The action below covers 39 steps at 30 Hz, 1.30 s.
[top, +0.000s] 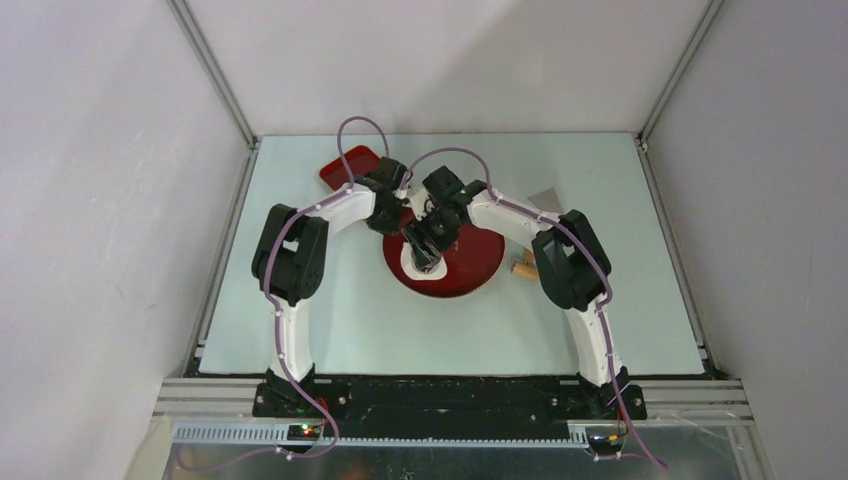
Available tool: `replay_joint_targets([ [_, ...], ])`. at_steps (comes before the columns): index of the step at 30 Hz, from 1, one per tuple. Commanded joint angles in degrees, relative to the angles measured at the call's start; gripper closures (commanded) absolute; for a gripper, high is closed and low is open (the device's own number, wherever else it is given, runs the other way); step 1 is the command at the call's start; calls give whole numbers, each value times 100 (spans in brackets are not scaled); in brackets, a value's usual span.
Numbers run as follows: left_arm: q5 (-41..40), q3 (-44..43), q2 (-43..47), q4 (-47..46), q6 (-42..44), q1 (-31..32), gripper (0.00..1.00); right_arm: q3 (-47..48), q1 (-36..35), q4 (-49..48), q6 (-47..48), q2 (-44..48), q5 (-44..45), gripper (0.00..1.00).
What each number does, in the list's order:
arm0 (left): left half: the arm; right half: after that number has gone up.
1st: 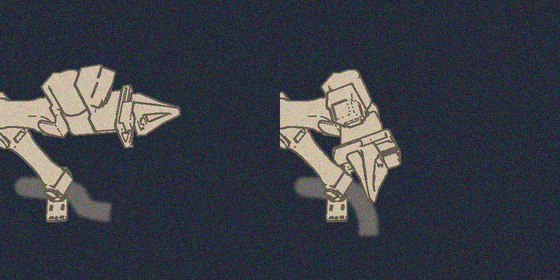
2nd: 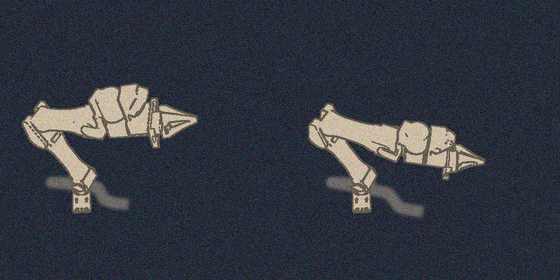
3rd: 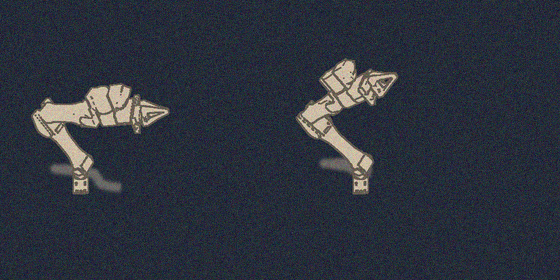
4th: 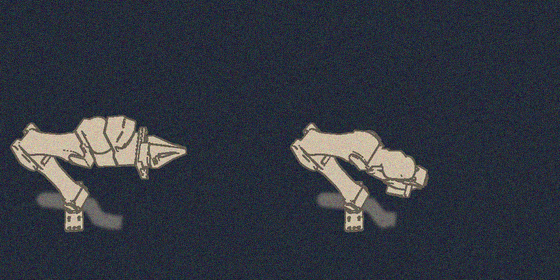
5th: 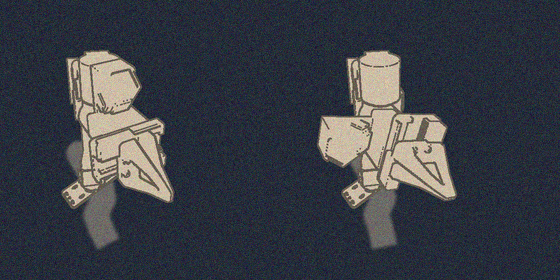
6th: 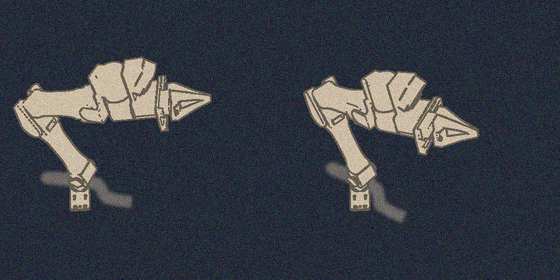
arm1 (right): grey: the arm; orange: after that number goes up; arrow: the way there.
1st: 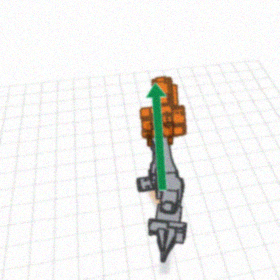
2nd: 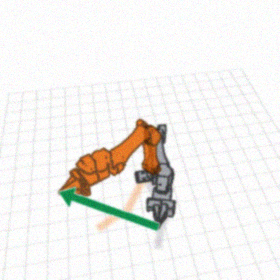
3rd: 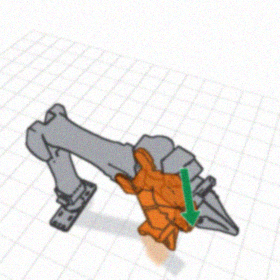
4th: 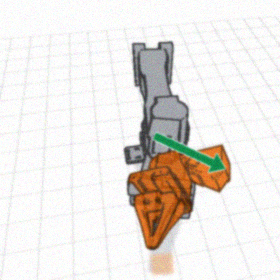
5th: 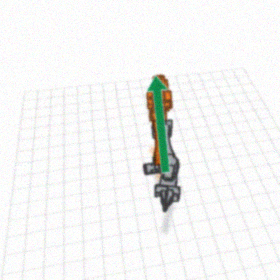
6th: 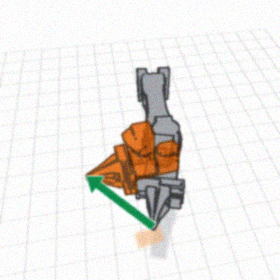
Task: Roll out the dumpling wrappers from the dough
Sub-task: Remove the dumpling wrapper from the work surface.
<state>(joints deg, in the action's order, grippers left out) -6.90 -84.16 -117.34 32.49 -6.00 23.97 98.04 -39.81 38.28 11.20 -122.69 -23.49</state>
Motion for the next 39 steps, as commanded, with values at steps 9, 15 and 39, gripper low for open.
replay_joint_targets([
  [9,-215,6,-41,280,240,91,100,-8,-56,-418,118,334,-227,42],
  [15,-209,5,-42,275,235,91,100,-4,72,-408,240,653,-21,42],
  [39,-215,-4,-52,270,230,96,100,-54,46,-813,550,343,1713,42],
])
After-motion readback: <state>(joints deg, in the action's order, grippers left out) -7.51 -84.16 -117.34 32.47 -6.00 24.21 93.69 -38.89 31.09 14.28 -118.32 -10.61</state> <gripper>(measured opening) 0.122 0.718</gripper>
